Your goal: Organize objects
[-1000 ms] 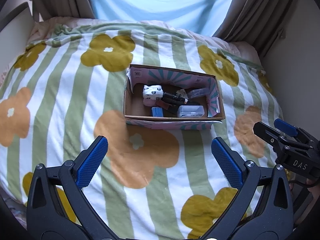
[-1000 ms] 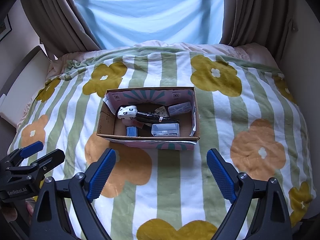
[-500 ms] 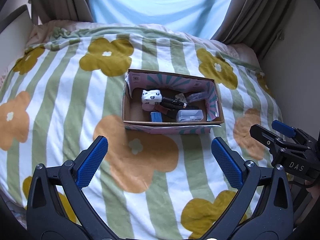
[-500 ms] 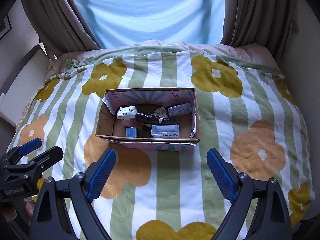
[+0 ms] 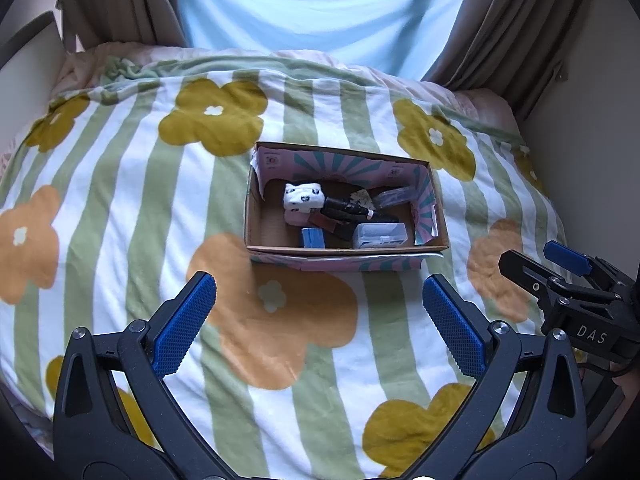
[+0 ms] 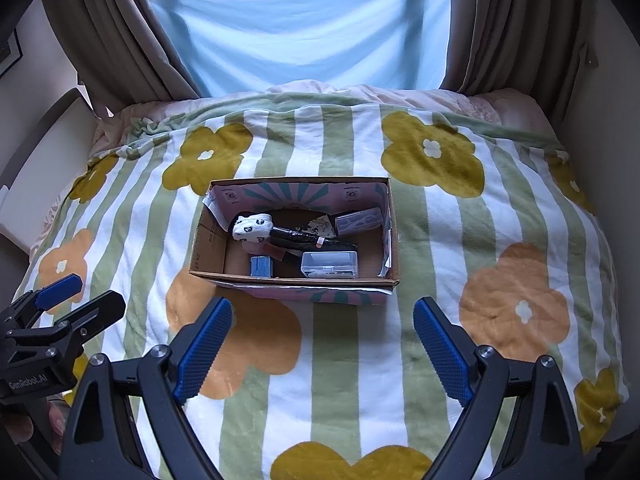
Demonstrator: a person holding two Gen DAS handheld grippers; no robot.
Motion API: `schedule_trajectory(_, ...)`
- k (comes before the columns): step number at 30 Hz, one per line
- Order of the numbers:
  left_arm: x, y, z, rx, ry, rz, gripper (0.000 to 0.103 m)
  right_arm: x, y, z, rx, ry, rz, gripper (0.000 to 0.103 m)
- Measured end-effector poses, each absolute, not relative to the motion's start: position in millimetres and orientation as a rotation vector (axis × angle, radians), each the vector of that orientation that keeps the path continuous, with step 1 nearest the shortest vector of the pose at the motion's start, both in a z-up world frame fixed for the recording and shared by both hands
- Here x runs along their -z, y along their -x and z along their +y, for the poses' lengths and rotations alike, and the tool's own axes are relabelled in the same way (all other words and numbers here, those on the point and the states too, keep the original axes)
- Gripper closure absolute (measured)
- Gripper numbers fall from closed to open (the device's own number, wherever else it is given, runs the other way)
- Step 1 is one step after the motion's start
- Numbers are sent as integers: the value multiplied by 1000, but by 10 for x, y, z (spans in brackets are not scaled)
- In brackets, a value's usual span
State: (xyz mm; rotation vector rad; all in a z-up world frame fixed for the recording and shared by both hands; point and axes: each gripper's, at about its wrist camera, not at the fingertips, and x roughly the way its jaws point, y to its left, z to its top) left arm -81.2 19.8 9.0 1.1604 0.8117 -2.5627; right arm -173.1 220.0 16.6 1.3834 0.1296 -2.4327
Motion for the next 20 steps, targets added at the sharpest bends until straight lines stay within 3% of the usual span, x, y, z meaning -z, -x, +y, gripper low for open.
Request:
schedule_trajectory(12, -135, 782, 178, 2545, -1136, 766, 0, -172, 1751, 2185, 2433, -1380, 132, 12)
schedule_trajectory(20, -125, 730, 165, 2559, -1073, 881, 0, -169, 1767, 2170, 2425, -1389, 128, 12)
